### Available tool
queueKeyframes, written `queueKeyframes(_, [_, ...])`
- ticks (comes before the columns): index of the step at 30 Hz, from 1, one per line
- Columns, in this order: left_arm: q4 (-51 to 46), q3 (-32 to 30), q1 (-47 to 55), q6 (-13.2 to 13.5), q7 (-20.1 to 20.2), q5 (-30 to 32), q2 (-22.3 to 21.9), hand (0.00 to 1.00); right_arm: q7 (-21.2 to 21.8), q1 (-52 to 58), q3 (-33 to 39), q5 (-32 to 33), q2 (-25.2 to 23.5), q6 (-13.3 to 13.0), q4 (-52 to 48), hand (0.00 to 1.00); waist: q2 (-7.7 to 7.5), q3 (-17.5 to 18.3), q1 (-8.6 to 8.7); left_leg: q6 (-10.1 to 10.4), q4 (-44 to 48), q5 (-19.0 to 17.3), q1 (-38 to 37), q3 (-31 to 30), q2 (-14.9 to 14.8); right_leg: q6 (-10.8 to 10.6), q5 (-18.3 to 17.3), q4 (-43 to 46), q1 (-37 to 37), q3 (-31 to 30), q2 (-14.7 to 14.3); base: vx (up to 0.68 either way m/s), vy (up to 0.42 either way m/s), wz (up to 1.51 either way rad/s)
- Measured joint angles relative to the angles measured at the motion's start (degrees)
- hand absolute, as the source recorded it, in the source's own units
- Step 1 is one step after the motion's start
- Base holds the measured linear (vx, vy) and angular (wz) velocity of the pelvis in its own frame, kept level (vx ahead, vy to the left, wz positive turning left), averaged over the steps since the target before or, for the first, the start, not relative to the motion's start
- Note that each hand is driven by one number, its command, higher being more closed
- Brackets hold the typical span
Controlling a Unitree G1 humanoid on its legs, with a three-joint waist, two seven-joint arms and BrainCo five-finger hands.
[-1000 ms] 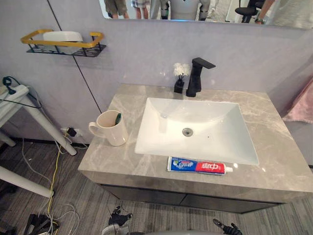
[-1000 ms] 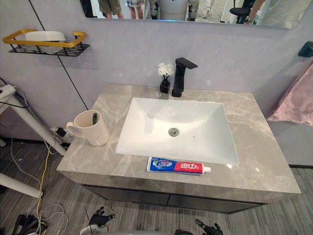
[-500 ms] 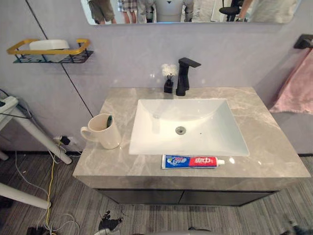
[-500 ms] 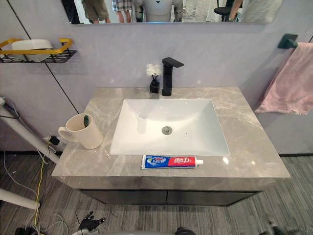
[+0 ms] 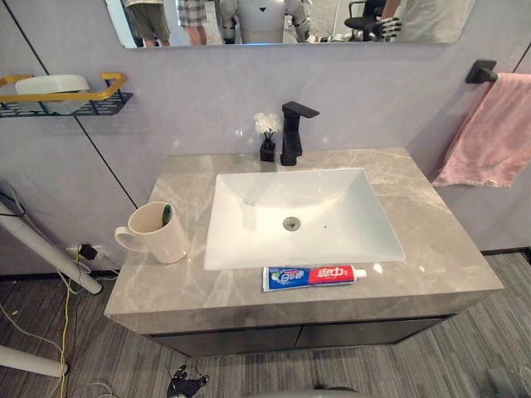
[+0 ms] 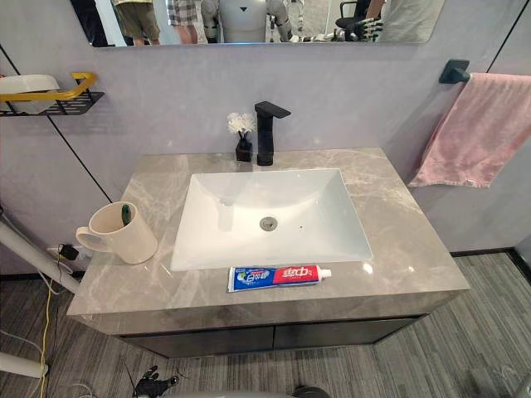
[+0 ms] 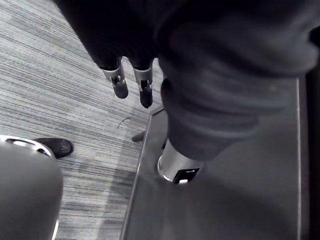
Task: Organize washtable
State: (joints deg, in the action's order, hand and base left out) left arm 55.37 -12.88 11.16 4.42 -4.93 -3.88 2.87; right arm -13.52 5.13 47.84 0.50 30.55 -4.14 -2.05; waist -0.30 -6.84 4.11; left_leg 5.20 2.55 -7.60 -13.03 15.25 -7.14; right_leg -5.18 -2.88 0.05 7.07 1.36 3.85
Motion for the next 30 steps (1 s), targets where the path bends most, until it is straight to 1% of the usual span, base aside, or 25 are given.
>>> queueKeyframes(2, [0.0, 0.6, 0.2, 0.0, 0.0, 0.0, 0.2, 0.0, 1.8, -0.6, -5.4, -0.7, 3.1, -0.8, -2.5, 0.0, 0.0, 0.0, -0.02, 0.0, 0.1, 0.0, 0.0, -0.1, 0.0, 0.1, 0.3, 0.0, 0.1, 1.2, 0.3, -0.05, -0.004, 0.03])
queueKeyframes(4, [0.0, 2.3, 0.4, 0.5, 0.6, 0.0, 0.8, 0.0, 6.2, -2.1, -15.4, -0.2, 7.3, -3.0, -5.8, 0.0, -0.26, 0.3, -0.19, 0.0, 0.1, 0.0, -0.3, -1.0, 0.1, 0.1, 0.8, -0.2, 0.9, 2.2, 0.5, -0.02, -0.012, 0.15])
queueKeyframes(5, [0.0, 2.6, 0.4, 0.7, 0.9, 0.0, 0.8, 0.0, 7.7, -3.0, -18.2, 0.1, 8.2, -3.6, -6.4, 0.0, -0.33, 0.4, -0.32, 0.0, 0.1, 0.1, -0.3, -1.1, 0.1, 0.2, 0.9, -0.2, 1.0, 2.3, 0.5, -0.01, -0.02, 0.11])
queueKeyframes(7, [0.0, 4.7, 0.2, 1.2, 1.7, 0.0, 1.5, 0.0, 12.7, -6.2, -28.7, 2.5, 10.5, -5.6, -9.2, 0.0, -0.56, 0.5, -0.9, -0.1, -0.1, 0.2, -0.2, -1.8, 0.1, 0.1, 1.0, -0.5, 1.3, 3.0, 0.5, 0.0, -0.02, 0.14])
queueKeyframes(8, [0.1, 5.3, 0.0, 1.2, 1.9, 0.0, 1.8, 0.0, 14.0, -6.5, -31.0, 3.2, 10.9, -6.2, -9.9, 0.0, -0.6, 0.5, -1.2, -0.2, -0.1, 0.2, -0.2, -2.1, 0.2, 0.1, 1.0, -0.7, 1.6, 3.3, 0.6, 0.03, -0.013, 0.18])
queueKeyframes(9, [0.1, 6.3, -0.1, 1.3, 2.4, 0.0, 2.1, 0.0, 16.3, -7.3, -35.1, 4.4, 11.1, -7.1, -11.1, 0.0, -0.68, 0.6, -1.67, -0.2, -0.2, 0.2, -0.2, -2.5, 0.2, 0.1, 1.3, -1.1, 1.9, 3.7, 0.6, 0.05, -0.008, 0.2])
queueKeyframes(10, [0.2, 6.8, -0.3, 1.5, 2.6, 0.0, 2.3, 0.0, 18.3, -8.2, -38.8, 5.7, 11.1, -7.3, -11.9, 0.0, -0.7, 0.6, -2.03, -0.2, -0.3, 0.3, -0.2, -2.9, 0.3, 0.0, 1.5, -1.5, 2.5, 4.2, 0.7, 0.06, -0.01, 0.24])
queueKeyframes(12, [0.3, 8.0, -0.5, 1.6, 2.8, 0.0, 2.9, 0.0, 20.4, -8.8, -42.0, 6.8, 11.1, -7.5, -12.6, 0.0, -0.75, 0.6, -2.03, -0.2, -0.3, 0.3, -0.1, -4.0, 0.5, 0.0, 1.5, -1.9, 3.3, 5.4, 0.9, 0.04, -0.006, 0.28])
queueKeyframes(13, [0.8, 8.7, -0.5, 1.7, 3.2, 0.0, 3.3, 0.0, 22.4, -9.8, -44.7, 7.8, 11.1, -7.5, -12.9, 0.0, -0.76, 0.6, -2.02, -0.2, -0.4, 0.3, -0.1, -4.4, 0.8, 0.1, 1.5, -2.2, 3.6, 6.1, 1.1, 0.03, -0.002, 0.2])
queueKeyframes(16, [1.7, 9.0, -1.0, 1.6, 3.8, 0.0, 3.6, 0.0, 24.9, -10.9, -48.3, 9.1, 11.4, -7.5, -12.9, 0.0, -0.76, 0.6, -2.07, -0.2, -0.5, 0.3, -0.1, -4.7, 1.1, 0.1, 1.5, -2.3, 3.8, 6.4, 1.4, 0.01, 0.001, 0.06])
queueKeyframes(19, [2.7, 10.3, -1.2, 1.7, 3.8, 0.0, 4.4, 0.0, 28.3, -11.2, -52.5, 10.4, 13.3, -7.5, -13.0, 0.0, -0.82, 0.6, -2.15, -0.3, -0.5, 0.3, -0.1, -5.0, 1.2, 0.1, 1.5, -2.3, 3.9, 6.5, 1.5, -0.03, -0.006, 0.03])
queueKeyframes(21, [3.3, 10.7, -1.2, 1.7, 3.9, 0.0, 4.9, 0.0, 30.4, -11.2, -55.2, 10.6, 14.4, -7.1, -13.0, 0.0, -1.12, 0.4, -2.24, -0.3, -0.5, 0.3, 0.0, -5.2, 1.2, 0.1, 1.5, -2.3, 3.9, 6.6, 1.5, -0.06, -0.02, 0.03])
queueKeyframes(22, [4.0, 11.2, -1.3, 1.6, 4.0, 0.1, 5.3, 0.0, 31.5, -11.2, -56.9, 10.6, 15.4, -6.7, -13.0, 0.0, -1.29, 0.4, -2.24, -0.3, -0.5, 0.3, 0.1, -5.4, 1.2, 0.0, 1.5, -2.3, 3.8, 6.7, 1.5, -0.07, -0.027, 0.04])
queueKeyframes(24, [5.0, 11.4, -1.5, 1.6, 4.1, 0.1, 5.5, 0.0, 32.6, -11.1, -58.8, 10.2, 16.5, -6.6, -13.0, 0.0, -1.39, 0.4, -2.24, -0.3, -0.5, 0.3, 0.2, -5.5, 1.3, 0.0, 1.6, -2.4, 3.8, 6.8, 1.5, -0.06, -0.023, 0.03])
queueKeyframes(26, [5.2, 12.9, -1.5, 1.6, 4.2, 0.1, 6.0, 0.0, 33.3, -10.1, -60.2, 9.7, 17.6, -6.6, -13.0, 0.0, -1.38, 0.4, -2.33, -0.3, -0.5, 0.3, 0.3, -5.6, 1.3, -0.1, 1.6, -2.5, 3.8, 6.9, 1.5, -0.04, -0.017, 0.02])
queueKeyframes(28, [6.0, 14.0, -1.5, 1.5, 4.9, 0.2, 6.4, 0.0, 34.6, -8.4, -62.2, 7.3, 18.9, -6.5, -12.9, 0.0, -1.56, 0.3, -2.56, -0.3, -0.5, 0.3, 0.3, -5.6, 1.3, -0.1, 1.6, -2.6, 3.9, 7.0, 1.5, -0.03, -0.021, 0.01])
queueKeyframes(30, [6.0, 14.9, -1.5, 1.5, 4.9, 0.2, 6.7, 0.0, 35.1, -7.3, -63.0, 5.1, 19.7, -6.5, -12.8, 0.0, -1.43, 0.1, -2.7, -0.3, -0.5, 0.3, 0.3, -5.6, 1.3, -0.2, 1.7, -2.8, 4.0, 7.0, 1.5, 0.0, 0.0, 0.0])
